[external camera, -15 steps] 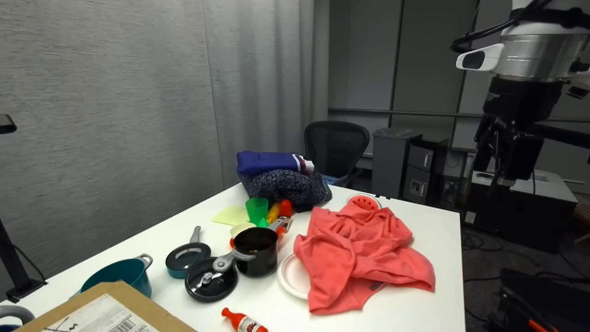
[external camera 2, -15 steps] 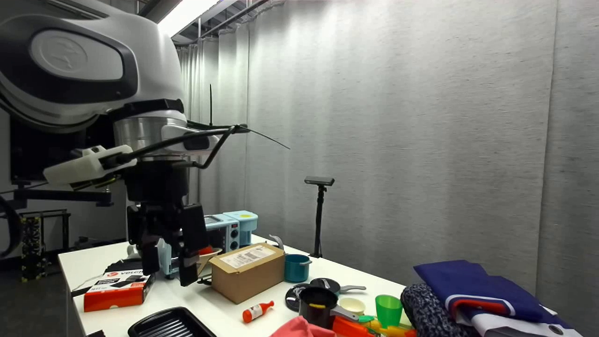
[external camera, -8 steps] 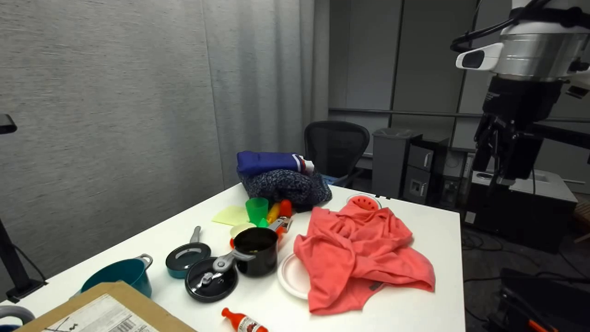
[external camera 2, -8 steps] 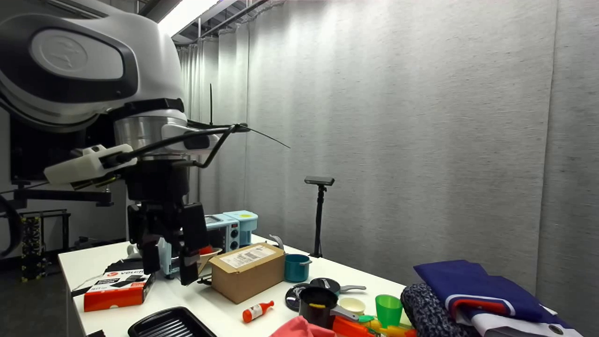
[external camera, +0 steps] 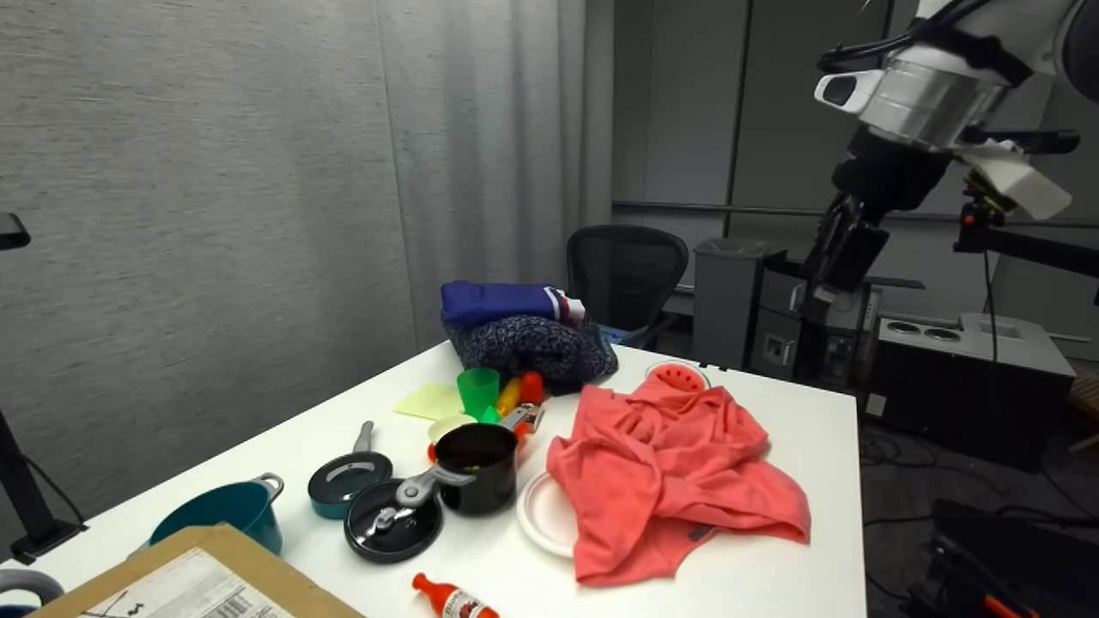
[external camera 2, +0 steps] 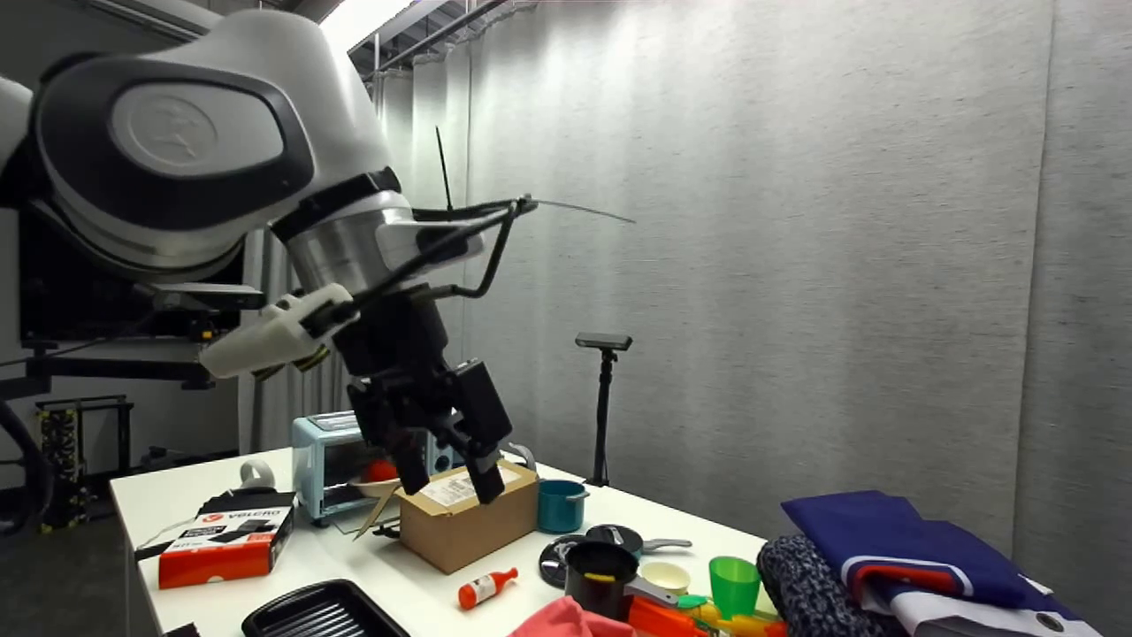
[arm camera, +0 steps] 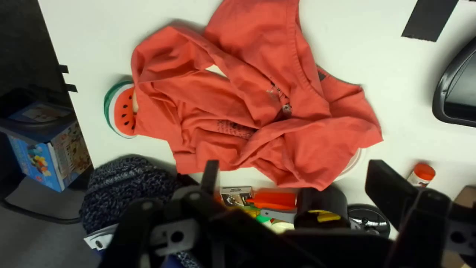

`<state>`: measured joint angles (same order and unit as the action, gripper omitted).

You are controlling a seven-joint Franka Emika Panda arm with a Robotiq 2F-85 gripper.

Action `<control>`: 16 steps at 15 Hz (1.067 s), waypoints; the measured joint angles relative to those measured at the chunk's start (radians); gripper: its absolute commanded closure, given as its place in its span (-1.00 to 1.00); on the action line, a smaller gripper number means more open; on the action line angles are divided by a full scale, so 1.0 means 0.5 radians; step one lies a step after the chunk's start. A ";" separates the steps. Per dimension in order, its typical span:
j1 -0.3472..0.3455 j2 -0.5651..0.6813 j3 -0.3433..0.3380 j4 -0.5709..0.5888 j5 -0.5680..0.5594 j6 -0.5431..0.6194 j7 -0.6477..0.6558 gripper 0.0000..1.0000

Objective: Move the pink shirt to the left

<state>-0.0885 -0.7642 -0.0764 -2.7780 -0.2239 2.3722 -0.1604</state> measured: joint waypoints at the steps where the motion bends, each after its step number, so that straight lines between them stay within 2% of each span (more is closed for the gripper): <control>1: 0.015 0.092 0.015 -0.001 0.015 0.063 0.039 -1.00; 6: 0.088 0.709 0.107 0.094 0.124 0.286 0.239 -1.00; 9: 0.088 0.979 0.128 0.232 0.129 0.307 0.314 -1.00; 16: 0.088 1.032 0.130 0.281 0.133 0.307 0.320 -1.00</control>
<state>-0.0444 -0.2481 -0.0116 -2.6377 -0.1574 2.5259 -0.0004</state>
